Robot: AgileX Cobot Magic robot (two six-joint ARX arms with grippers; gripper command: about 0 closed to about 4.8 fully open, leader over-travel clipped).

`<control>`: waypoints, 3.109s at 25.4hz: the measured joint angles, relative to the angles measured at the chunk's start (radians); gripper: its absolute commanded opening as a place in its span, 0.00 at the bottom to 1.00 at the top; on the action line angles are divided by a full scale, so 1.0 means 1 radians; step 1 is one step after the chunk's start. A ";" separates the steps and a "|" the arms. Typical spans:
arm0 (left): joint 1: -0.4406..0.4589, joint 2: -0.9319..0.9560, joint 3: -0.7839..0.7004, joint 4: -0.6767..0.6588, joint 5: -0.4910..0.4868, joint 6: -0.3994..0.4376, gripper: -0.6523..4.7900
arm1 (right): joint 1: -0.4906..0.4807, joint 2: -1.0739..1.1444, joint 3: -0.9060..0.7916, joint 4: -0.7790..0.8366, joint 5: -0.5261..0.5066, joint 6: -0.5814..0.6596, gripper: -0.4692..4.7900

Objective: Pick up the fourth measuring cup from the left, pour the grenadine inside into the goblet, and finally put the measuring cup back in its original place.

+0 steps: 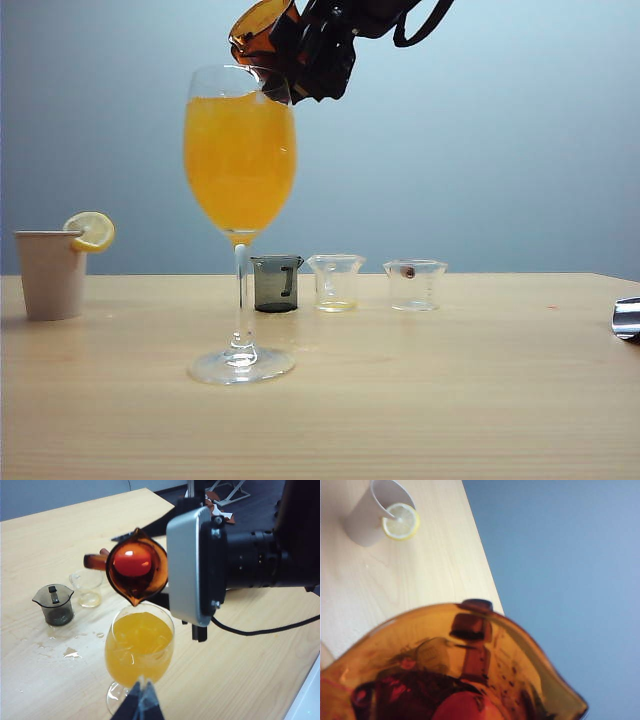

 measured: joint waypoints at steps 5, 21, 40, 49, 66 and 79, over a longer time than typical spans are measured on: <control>0.000 0.000 0.000 -0.005 0.000 0.000 0.11 | 0.000 0.000 0.000 0.003 0.005 -0.042 0.13; 0.000 0.000 0.000 -0.004 0.000 0.000 0.11 | 0.037 0.018 0.001 0.015 0.029 -0.145 0.13; 0.000 -0.001 0.000 -0.005 0.000 0.000 0.11 | 0.035 0.019 0.000 0.042 0.075 -0.169 0.13; 0.000 -0.001 0.000 -0.005 0.000 0.000 0.11 | 0.035 0.016 0.000 0.056 0.076 -0.172 0.12; 0.000 -0.001 0.000 -0.016 0.000 0.000 0.11 | 0.035 0.007 0.000 0.056 0.077 -0.240 0.12; 0.000 0.000 0.000 -0.016 0.000 0.000 0.11 | 0.035 0.007 0.000 0.056 0.077 -0.280 0.12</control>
